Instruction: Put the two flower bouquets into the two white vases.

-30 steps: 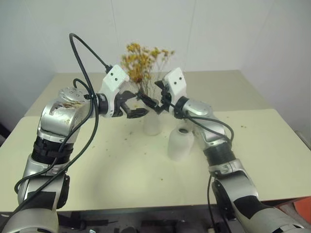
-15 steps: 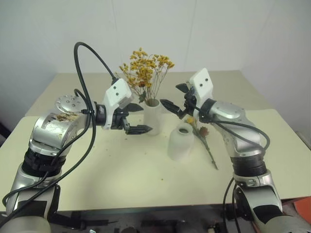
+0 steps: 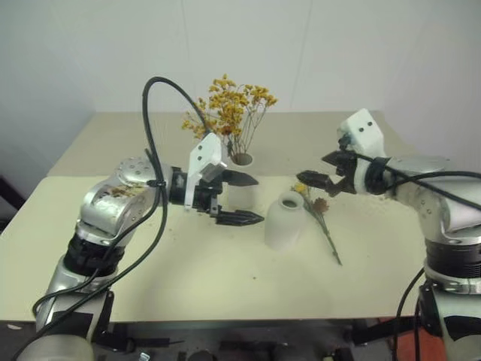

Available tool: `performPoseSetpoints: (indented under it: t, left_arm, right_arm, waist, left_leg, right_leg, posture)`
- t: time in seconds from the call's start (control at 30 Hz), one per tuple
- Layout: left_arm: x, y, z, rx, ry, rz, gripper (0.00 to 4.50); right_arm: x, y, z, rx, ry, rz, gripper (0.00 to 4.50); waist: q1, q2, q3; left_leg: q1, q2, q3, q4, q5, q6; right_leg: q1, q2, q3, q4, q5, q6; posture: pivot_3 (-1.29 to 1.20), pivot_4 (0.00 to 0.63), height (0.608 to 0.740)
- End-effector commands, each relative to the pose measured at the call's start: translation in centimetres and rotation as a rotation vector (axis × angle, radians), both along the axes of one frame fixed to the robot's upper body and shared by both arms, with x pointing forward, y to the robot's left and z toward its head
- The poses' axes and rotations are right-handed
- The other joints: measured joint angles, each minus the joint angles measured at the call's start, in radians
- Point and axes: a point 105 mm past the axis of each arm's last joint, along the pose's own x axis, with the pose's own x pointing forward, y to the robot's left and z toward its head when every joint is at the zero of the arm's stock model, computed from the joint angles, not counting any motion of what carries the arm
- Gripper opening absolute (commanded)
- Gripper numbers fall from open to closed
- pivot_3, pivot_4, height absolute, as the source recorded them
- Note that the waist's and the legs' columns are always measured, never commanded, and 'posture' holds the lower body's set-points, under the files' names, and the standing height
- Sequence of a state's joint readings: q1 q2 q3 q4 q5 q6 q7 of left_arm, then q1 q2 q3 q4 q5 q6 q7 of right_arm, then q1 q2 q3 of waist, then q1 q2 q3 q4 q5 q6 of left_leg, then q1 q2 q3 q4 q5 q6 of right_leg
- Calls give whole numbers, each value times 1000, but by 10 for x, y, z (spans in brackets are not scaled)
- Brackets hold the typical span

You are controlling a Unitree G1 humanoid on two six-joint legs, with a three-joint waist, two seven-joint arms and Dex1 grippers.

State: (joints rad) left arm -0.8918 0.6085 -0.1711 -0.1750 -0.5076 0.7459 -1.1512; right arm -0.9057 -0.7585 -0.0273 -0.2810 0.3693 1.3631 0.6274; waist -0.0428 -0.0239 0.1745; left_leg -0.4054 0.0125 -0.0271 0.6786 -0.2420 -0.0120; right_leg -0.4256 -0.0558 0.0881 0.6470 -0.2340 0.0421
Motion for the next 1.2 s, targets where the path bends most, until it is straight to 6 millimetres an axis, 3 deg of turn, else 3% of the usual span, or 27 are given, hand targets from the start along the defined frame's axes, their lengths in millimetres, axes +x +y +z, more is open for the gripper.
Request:
performPoseSetpoints:
  t: [0.03,0.23,0.37,0.53,0.7,1.0,1.2]
  left_arm:
    - [3,-12,9,-3,-53,-42,4500]
    - [9,-28,10,12,-61,-90,4500]
    - [20,-39,14,6,-40,-68,4500]
    - [16,-50,14,9,-34,-124,4500]
    - [17,-54,13,14,-42,-130,4500]
    - [19,-48,13,15,-56,-103,4500]
    - [18,-43,15,14,-61,-89,4500]
  right_arm:
    - [-9,-25,8,5,45,-88,4485]
    - [-22,-46,-12,-28,249,-158,4485]
    - [-28,-51,-49,4,443,-127,4485]
    - [-24,-38,-77,9,552,-105,4485]
    - [-23,-20,-92,-30,615,-49,4485]
    - [-12,-13,-121,-170,652,-56,4485]
    - [-8,-18,-116,-208,609,-60,4485]
  waist:
    - [0,0,0]
    - [-3,0,0]
    - [-2,-1,0]
    - [-6,0,0]
    - [-4,0,0]
    - [-1,0,0]
    - [-1,0,0]
  left_leg:
    - [0,0,0,0,0,0]
    - [0,0,1,0,0,0]
    - [0,0,0,0,0,0]
    - [0,0,1,0,0,0]
    - [0,0,1,0,0,0]
    - [-1,0,1,1,0,0]
    - [-1,0,1,1,0,0]
  right_leg:
    - [0,0,0,0,0,0]
    - [0,0,1,0,0,0]
    - [1,0,0,-1,0,0]
    - [0,0,2,-1,0,1]
    - [0,0,2,0,0,1]
    - [0,0,1,-1,0,1]
    - [0,0,1,0,0,1]
  posture:
    - [0,150,740]
    - [0,150,740]
    - [0,150,740]
    - [0,150,740]
    - [0,150,740]
    - [0,150,740]
    - [0,150,740]
